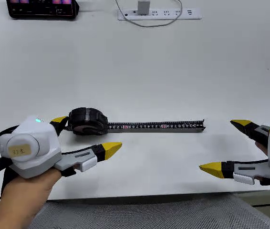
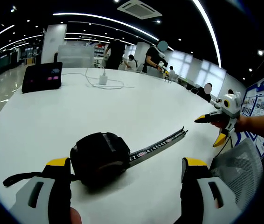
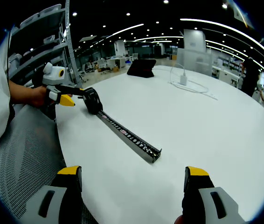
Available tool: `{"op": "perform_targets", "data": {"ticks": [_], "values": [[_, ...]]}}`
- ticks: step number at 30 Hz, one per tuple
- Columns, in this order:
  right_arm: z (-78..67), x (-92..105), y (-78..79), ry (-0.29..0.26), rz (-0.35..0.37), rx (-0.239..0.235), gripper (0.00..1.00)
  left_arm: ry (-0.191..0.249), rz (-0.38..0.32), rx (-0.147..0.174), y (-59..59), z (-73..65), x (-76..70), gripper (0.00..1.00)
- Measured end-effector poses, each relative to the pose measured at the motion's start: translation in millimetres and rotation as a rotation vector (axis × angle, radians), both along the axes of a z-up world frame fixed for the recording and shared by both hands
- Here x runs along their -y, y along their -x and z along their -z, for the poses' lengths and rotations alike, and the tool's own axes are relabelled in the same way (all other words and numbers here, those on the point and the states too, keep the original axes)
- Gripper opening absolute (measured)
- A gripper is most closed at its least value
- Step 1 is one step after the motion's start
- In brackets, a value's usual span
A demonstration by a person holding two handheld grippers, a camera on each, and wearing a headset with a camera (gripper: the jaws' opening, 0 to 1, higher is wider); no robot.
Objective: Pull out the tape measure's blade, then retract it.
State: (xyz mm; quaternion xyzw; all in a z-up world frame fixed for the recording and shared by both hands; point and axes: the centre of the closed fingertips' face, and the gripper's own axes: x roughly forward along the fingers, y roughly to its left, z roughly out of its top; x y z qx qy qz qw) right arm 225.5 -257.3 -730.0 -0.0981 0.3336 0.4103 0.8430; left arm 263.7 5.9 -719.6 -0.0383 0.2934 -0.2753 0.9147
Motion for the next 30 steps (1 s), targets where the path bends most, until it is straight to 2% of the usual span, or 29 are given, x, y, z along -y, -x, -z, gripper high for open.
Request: {"op": "perform_targets", "data": {"ticks": [3, 7, 11, 14, 18, 30], "values": [[0.5, 0.4, -1.9, 0.008, -0.01, 0.003, 0.88, 0.0, -0.024, -0.014, -0.8, 3.5, -0.8, 0.96], [0.3, 0.2, -5.2, 0.015, -0.029, 0.003, 0.86, -0.02, -0.044, -0.007, -2.4, 5.4, -0.5, 0.94], [0.7, 1.7, -8.2, 0.028, -0.047, 0.001, 0.84, -0.034, -0.082, -0.009, -5.5, 7.7, -5.5, 0.88], [0.8, 2.7, -11.6, 0.04, -0.064, 0.001, 0.82, -0.011, -0.107, -0.02, -6.7, 9.0, -5.6, 0.87], [1.0, 3.0, -15.6, 0.046, -0.078, -0.002, 0.82, -0.006, -0.129, -0.021, -9.1, 9.5, -7.2, 0.85], [4.6, 4.3, -24.2, 0.088, -0.149, -0.005, 0.75, -0.016, -0.203, -0.019, -16.0, 13.3, -9.1, 0.82]]}}
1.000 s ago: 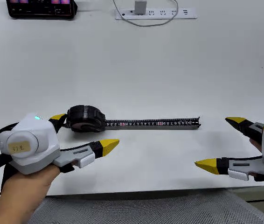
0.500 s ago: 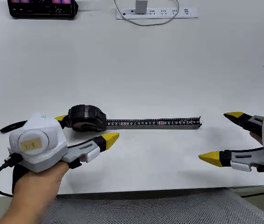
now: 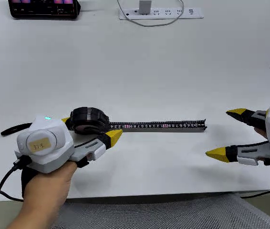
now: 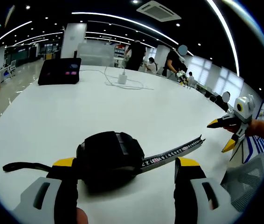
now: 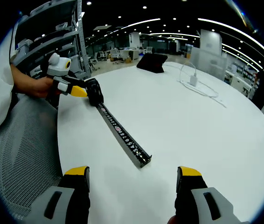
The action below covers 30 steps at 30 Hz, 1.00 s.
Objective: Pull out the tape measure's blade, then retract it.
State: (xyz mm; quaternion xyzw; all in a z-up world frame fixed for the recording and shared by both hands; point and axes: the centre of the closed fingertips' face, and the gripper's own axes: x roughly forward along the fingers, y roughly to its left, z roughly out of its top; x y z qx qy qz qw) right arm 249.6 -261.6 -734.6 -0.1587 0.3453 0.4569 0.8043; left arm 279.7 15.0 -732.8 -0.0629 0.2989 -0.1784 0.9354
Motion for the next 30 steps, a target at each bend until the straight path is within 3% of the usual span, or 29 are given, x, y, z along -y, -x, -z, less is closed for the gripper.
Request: {"op": "perform_targets", "data": {"ticks": [17, 24, 30], "values": [[6.0, 3.4, -14.8, 0.074, -0.092, 0.003, 0.65, -0.058, -0.086, 0.006, -8.3, 7.3, -8.1, 0.72], [9.8, 2.4, -17.7, 0.104, -0.135, 0.0, 0.61, -0.076, -0.122, 0.0, -11.4, 10.0, -15.6, 0.64], [12.1, 1.7, -18.4, 0.123, -0.167, -0.008, 0.59, -0.063, -0.141, -0.006, -12.6, 10.4, -17.0, 0.62]]}}
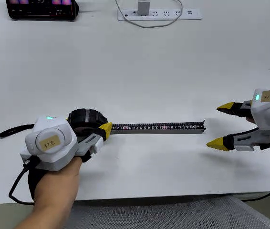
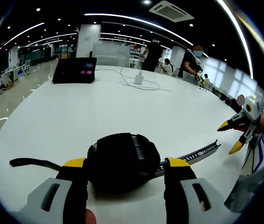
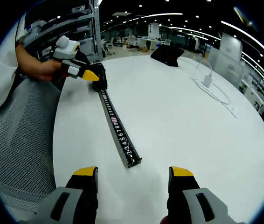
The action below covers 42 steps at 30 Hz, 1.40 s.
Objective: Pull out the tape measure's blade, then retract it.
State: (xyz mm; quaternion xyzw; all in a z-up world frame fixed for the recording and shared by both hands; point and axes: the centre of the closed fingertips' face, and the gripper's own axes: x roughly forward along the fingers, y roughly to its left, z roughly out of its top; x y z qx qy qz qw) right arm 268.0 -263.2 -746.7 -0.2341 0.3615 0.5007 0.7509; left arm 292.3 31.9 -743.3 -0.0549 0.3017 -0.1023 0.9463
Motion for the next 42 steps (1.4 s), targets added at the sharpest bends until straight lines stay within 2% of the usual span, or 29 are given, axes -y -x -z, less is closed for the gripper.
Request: {"op": "perform_targets", "data": {"ticks": [6, 16, 26, 31, 42], "values": [[2.0, -0.8, -2.4, 0.015, -0.024, 0.001, 0.58, 0.018, -0.027, -0.007, -1.8, 0.4, -1.9, 0.58], [5.4, -5.2, -2.9, 0.037, -0.07, -0.005, 0.54, 0.051, -0.048, -0.008, -3.0, -0.1, -2.9, 0.59], [9.7, -8.7, -3.9, 0.077, -0.14, -0.019, 0.44, 0.047, -0.043, -0.013, -3.2, 1.3, -3.2, 0.59], [16.8, -8.7, -5.3, 0.115, -0.185, -0.029, 0.38, 0.047, -0.043, -0.013, -3.3, 1.5, -2.9, 0.59], [23.6, -12.5, -7.0, 0.152, -0.247, -0.045, 0.28, 0.048, -0.043, -0.015, -3.7, 2.2, -3.1, 0.59]]}}
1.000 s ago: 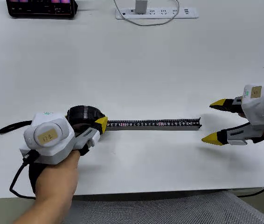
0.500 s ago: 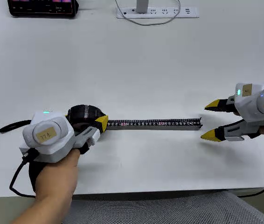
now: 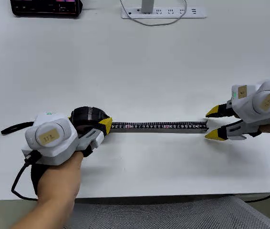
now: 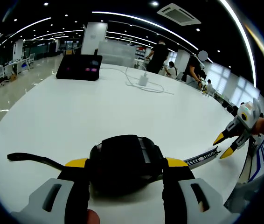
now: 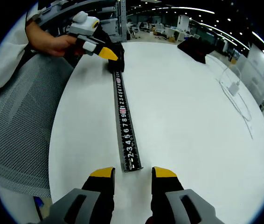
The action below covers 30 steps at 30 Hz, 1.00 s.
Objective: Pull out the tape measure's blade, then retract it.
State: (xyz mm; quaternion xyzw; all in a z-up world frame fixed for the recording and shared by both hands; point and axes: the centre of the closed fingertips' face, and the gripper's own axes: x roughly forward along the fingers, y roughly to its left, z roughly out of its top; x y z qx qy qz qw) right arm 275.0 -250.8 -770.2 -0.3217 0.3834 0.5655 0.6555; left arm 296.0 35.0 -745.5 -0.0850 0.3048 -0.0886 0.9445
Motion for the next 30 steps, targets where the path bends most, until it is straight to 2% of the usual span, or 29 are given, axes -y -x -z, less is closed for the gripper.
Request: {"op": "perform_targets", "data": {"ticks": [20, 30], "values": [[7.1, -4.7, 1.0, 0.026, -0.071, -0.029, 0.15, 0.001, -0.001, -0.002, -1.0, 1.6, -0.7, 0.59], [6.8, -5.3, 0.7, 0.03, -0.073, -0.015, 0.12, -0.006, 0.0, -0.015, -0.4, 1.0, 0.6, 0.59]]}}
